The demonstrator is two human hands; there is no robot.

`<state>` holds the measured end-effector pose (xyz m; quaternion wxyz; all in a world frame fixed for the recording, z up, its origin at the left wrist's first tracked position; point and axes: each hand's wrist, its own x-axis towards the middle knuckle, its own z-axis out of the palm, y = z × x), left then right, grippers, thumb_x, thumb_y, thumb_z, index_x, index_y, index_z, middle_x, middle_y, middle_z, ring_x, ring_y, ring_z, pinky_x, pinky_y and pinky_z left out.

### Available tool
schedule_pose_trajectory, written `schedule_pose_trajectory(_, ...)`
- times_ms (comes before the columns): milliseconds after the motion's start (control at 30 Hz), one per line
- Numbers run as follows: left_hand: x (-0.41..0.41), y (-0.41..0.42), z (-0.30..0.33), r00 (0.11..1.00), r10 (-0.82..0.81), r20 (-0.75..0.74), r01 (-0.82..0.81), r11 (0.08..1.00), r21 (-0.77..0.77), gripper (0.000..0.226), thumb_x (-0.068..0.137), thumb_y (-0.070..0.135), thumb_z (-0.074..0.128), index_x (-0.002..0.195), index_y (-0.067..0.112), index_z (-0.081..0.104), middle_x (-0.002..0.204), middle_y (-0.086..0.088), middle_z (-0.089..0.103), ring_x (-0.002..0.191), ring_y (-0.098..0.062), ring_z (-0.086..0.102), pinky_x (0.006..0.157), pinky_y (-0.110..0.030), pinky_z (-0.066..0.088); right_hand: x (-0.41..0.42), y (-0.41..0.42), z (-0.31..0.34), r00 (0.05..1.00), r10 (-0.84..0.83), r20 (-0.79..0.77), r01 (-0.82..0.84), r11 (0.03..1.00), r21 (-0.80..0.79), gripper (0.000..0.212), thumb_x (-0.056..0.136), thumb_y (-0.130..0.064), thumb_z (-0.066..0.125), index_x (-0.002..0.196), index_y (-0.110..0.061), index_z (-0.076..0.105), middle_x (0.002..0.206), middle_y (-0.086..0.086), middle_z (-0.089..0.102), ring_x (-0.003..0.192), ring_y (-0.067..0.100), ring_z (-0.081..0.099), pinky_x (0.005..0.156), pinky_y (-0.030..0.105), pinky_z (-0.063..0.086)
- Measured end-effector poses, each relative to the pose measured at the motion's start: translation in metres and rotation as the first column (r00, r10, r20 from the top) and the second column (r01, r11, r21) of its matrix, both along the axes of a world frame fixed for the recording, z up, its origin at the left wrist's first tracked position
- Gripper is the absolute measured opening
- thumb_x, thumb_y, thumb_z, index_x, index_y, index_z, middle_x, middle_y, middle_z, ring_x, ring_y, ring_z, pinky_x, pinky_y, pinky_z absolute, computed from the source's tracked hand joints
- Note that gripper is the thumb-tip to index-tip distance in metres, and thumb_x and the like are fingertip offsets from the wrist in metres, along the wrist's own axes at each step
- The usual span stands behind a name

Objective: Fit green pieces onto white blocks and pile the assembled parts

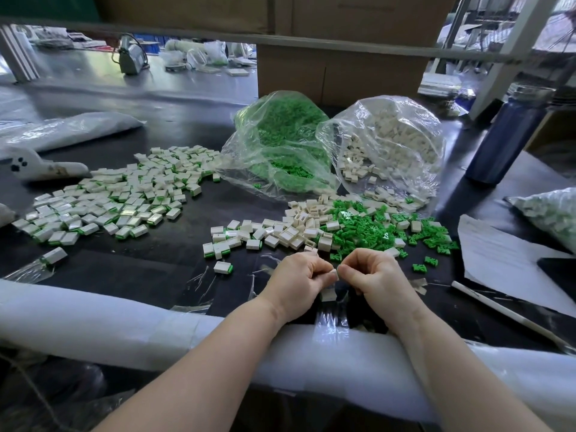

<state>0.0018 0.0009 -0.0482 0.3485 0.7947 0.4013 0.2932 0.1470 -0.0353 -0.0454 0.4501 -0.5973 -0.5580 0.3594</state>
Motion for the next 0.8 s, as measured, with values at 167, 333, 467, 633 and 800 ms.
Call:
schedule_pose_trajectory(167, -0.0001, -0.0001, -0.0008, 1.0, 0.016, 0.014, -0.017, 0.999, 0.031, 0.015, 0.088, 0.016, 0.063, 0.089, 0.005, 0.072, 0.075, 0.003, 0.052, 0.076, -0.015, 0.052, 0.076, -0.028, 0.043, 0.0012, 0.0002, 0.0007, 0.999, 0.001, -0.032, -0.001, 1.0, 0.005, 0.023, 0.084, -0.004, 0.065, 0.063, -0.014, 0.062, 0.052, -0.005, 0.055, 0.046, -0.001, 0.045, 0.048, 0.012, 0.038)
schedule_pose_trajectory(333, 0.0023, -0.0022, 0.0034, 0.968, 0.073, 0.241, -0.042, 0.99, -0.131, 0.014, 0.087, 0.013, 0.063, 0.095, 0.005, 0.07, 0.08, -0.001, 0.064, 0.071, -0.004, 0.055, 0.07, -0.016, 0.045, -0.0015, 0.0014, -0.0007, 0.974, -0.05, -0.22, 0.065, 0.996, 0.062, 0.014, 0.085, -0.006, 0.064, 0.072, -0.004, 0.062, 0.056, 0.0, 0.055, 0.051, 0.006, 0.048, 0.048, 0.017, 0.042)
schedule_pose_trajectory(467, 0.0034, -0.0019, 0.0022, 0.965, 0.075, 0.251, -0.034, 0.986, -0.165, 0.018, 0.084, 0.01, 0.066, 0.102, 0.011, 0.066, 0.076, -0.001, 0.059, 0.069, -0.01, 0.052, 0.075, -0.026, 0.048, -0.0015, 0.0017, -0.0011, 0.971, -0.073, -0.226, 0.091, 0.993, 0.07, 0.011, 0.084, -0.005, 0.065, 0.075, -0.01, 0.064, 0.061, 0.0, 0.062, 0.055, 0.008, 0.055, 0.051, 0.018, 0.046)
schedule_pose_trajectory(633, 0.004, -0.0008, -0.0015, 0.973, 0.092, 0.214, -0.06, 0.986, -0.153, 0.013, 0.083, 0.011, 0.067, 0.091, 0.018, 0.06, 0.074, -0.002, 0.058, 0.068, -0.013, 0.054, 0.074, -0.028, 0.05, -0.0006, 0.0008, -0.0003, 0.957, -0.078, -0.278, 0.098, 0.993, 0.061, 0.011, 0.083, -0.002, 0.065, 0.08, -0.013, 0.067, 0.059, -0.003, 0.065, 0.052, 0.006, 0.057, 0.05, 0.016, 0.047)
schedule_pose_trajectory(800, 0.0025, 0.0019, -0.0031, 0.968, 0.109, 0.228, -0.074, 0.985, -0.157, 0.01, 0.089, 0.02, 0.061, 0.092, 0.013, 0.068, 0.077, 0.005, 0.061, 0.07, -0.006, 0.055, 0.072, -0.024, 0.046, -0.0008, -0.0001, 0.0003, 0.954, -0.082, -0.288, 0.101, 0.994, 0.051, 0.013, 0.083, -0.005, 0.066, 0.075, -0.014, 0.07, 0.062, 0.001, 0.067, 0.056, 0.008, 0.057, 0.051, 0.017, 0.047)
